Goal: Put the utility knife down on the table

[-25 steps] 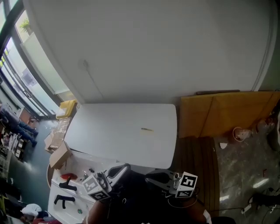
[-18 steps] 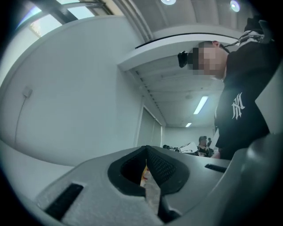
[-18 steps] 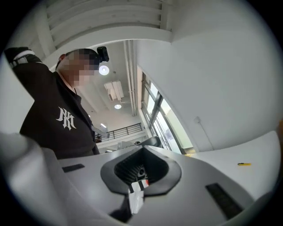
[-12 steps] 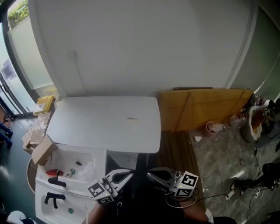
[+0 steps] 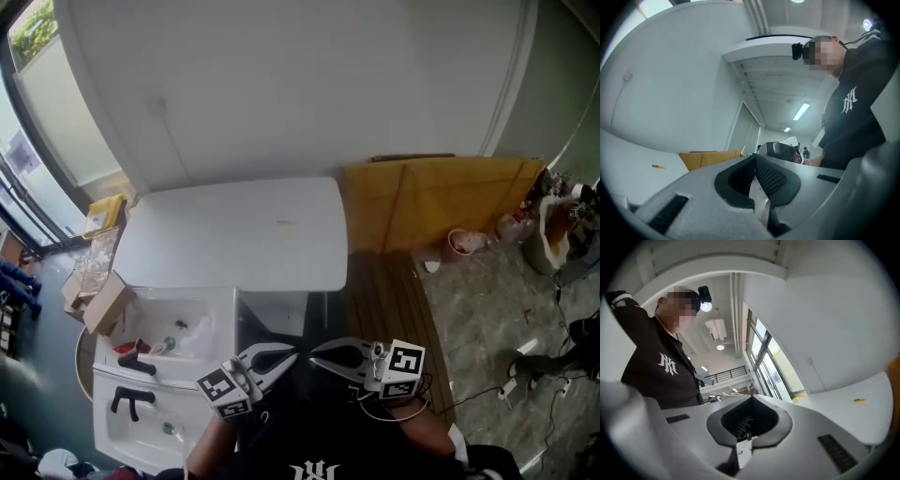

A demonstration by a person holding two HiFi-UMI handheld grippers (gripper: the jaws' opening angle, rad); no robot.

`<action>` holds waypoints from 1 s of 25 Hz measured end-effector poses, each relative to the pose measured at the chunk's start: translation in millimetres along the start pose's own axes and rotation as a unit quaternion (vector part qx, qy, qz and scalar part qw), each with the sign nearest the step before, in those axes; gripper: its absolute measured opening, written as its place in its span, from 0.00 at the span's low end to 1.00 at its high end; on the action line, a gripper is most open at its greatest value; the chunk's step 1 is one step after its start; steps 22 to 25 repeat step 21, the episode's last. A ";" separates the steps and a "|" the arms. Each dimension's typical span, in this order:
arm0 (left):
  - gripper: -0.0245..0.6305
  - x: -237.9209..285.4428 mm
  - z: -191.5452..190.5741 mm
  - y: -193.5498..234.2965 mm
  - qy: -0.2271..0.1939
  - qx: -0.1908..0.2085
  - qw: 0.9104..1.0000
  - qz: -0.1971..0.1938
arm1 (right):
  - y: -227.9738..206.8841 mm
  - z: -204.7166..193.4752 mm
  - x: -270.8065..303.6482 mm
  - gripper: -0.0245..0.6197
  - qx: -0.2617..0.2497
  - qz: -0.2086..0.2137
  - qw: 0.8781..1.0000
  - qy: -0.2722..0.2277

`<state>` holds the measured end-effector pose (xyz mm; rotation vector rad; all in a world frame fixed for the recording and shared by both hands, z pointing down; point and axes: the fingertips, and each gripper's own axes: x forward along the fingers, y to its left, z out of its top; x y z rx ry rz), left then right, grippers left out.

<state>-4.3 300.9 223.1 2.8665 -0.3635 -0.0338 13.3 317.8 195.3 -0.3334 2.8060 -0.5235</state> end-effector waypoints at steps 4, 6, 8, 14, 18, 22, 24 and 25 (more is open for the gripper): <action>0.04 9.4 3.0 -19.4 0.014 0.024 1.000 -0.002 | 18.7 19.5 -16.0 0.05 -0.022 0.029 0.998 -0.050; 0.04 15.4 4.0 -24.6 0.014 0.027 1.000 -0.003 | 18.7 17.9 -27.1 0.05 -0.033 0.014 0.998 -0.051; 0.04 19.7 5.4 -29.0 0.010 0.032 0.999 0.002 | 19.1 10.8 -38.9 0.05 -0.038 -0.001 0.998 -0.044; 0.04 24.1 -6.1 -38.1 0.030 0.037 0.999 0.008 | 17.9 1.8 -58.4 0.05 -0.027 -0.013 0.999 -0.044; 0.04 31.6 -8.4 -40.9 0.033 0.042 0.998 0.014 | 15.3 4.1 -59.9 0.05 -0.027 -0.008 0.999 -0.043; 0.04 36.1 -7.0 -41.4 0.029 0.043 0.999 0.014 | 13.1 1.8 -59.2 0.05 -0.025 -0.002 0.999 -0.035; 0.04 36.1 -7.0 -41.4 0.029 0.043 0.999 0.014 | 13.1 1.8 -59.2 0.05 -0.025 -0.002 0.999 -0.035; 0.04 36.1 -7.0 -41.4 0.029 0.043 0.999 0.014 | 13.1 1.8 -59.2 0.05 -0.025 -0.002 0.999 -0.035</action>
